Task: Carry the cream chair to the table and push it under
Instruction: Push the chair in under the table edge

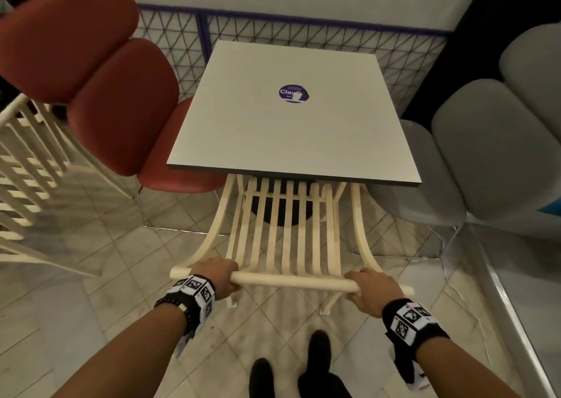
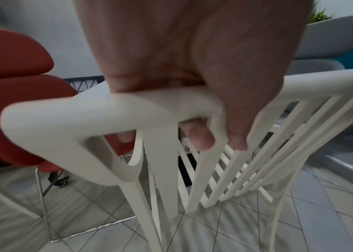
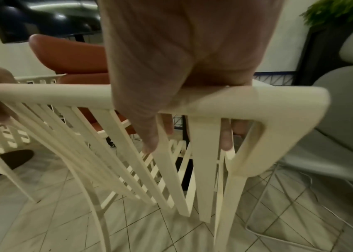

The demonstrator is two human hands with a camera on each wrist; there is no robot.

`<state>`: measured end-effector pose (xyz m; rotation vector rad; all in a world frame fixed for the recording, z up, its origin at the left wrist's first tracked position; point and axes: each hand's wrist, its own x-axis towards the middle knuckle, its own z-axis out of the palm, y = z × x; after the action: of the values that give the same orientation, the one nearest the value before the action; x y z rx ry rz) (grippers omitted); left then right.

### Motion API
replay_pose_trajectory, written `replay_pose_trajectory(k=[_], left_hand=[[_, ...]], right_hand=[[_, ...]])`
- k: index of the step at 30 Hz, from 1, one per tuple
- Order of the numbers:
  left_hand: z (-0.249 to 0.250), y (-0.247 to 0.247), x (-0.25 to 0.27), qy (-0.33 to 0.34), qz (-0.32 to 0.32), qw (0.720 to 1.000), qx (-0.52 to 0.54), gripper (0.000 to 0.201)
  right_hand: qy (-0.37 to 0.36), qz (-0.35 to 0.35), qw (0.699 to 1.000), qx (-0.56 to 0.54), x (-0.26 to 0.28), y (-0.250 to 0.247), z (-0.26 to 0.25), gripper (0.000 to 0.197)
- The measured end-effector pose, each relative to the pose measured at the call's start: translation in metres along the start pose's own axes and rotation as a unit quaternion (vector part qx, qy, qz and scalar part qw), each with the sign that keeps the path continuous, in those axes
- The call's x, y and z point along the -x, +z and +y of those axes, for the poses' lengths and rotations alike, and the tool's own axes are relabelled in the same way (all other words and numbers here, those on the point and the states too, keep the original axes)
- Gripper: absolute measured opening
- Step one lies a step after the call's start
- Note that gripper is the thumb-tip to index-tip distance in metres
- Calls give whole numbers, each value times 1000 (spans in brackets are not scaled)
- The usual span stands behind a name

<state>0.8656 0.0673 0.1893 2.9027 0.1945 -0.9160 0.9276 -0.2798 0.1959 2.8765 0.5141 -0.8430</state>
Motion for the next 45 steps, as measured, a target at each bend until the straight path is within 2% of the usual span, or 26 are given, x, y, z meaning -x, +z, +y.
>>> replay_pose_trajectory(k=[4, 16, 22, 45], left_hand=[[0, 6, -11, -16, -13, 1000, -12, 39], [-9, -5, -24, -35, -9, 999, -33, 41], [6, 0, -28, -18, -7, 999, -30, 35], [3, -8, -36, -12, 14, 999, -35, 31]], right_hand=[[21, -37, 999, 29, -12, -2, -3, 43], [16, -13, 1000, 22, -20, -10, -10, 46], [33, -15, 999, 22, -21, -18, 4, 43], [46, 11, 998, 29, -32, -15, 2, 43]])
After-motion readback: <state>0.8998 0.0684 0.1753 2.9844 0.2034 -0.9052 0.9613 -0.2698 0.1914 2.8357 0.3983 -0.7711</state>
